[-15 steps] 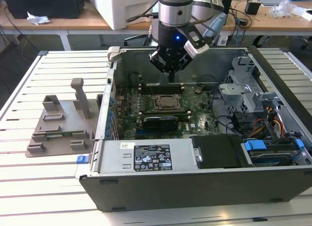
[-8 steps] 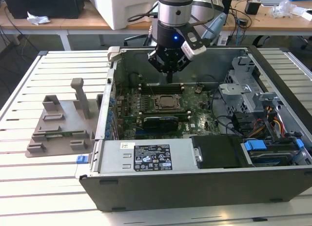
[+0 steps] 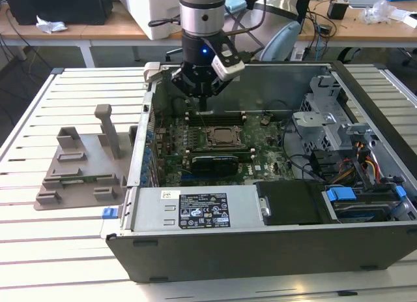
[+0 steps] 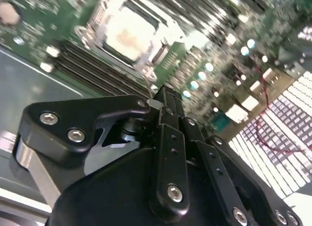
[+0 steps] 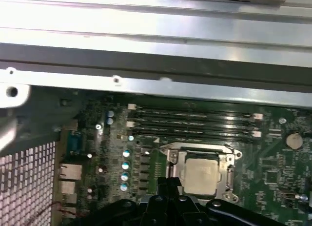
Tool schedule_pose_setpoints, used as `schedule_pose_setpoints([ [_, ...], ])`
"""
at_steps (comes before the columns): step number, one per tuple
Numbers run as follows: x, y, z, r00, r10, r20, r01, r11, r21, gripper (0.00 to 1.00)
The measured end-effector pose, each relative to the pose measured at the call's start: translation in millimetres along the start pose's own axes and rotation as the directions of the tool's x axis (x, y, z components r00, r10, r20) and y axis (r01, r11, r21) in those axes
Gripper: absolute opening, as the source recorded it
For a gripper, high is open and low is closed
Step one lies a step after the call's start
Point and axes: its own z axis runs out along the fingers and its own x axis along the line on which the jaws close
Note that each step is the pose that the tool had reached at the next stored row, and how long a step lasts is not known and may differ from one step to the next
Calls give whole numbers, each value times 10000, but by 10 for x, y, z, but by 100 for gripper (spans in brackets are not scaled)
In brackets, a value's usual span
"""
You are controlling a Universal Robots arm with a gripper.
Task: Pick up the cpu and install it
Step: 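Install the first cpu locking lever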
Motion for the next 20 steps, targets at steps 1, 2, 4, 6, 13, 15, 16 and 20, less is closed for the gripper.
schedule_pose_setpoints([
  [1,34,15,6,10000,0,1,0,10000,0,11],
  [2,74,34,11,10000,1,0,-1,10000,1,11],
  [4,162,85,24,10000,1,0,-1,10000,0,11],
  [6,216,130,39,10000,1,0,-1,10000,0,11],
  [13,141,224,130,10000,-2,-4,2,10000,-1,11],
  [15,68,219,131,10000,-1,-15,1,10000,-1,11],
  [16,30,217,132,10000,-1,-23,1,10000,-1,11],
  [20,-160,208,139,9999,-1,-108,1,10000,-6,11],
])
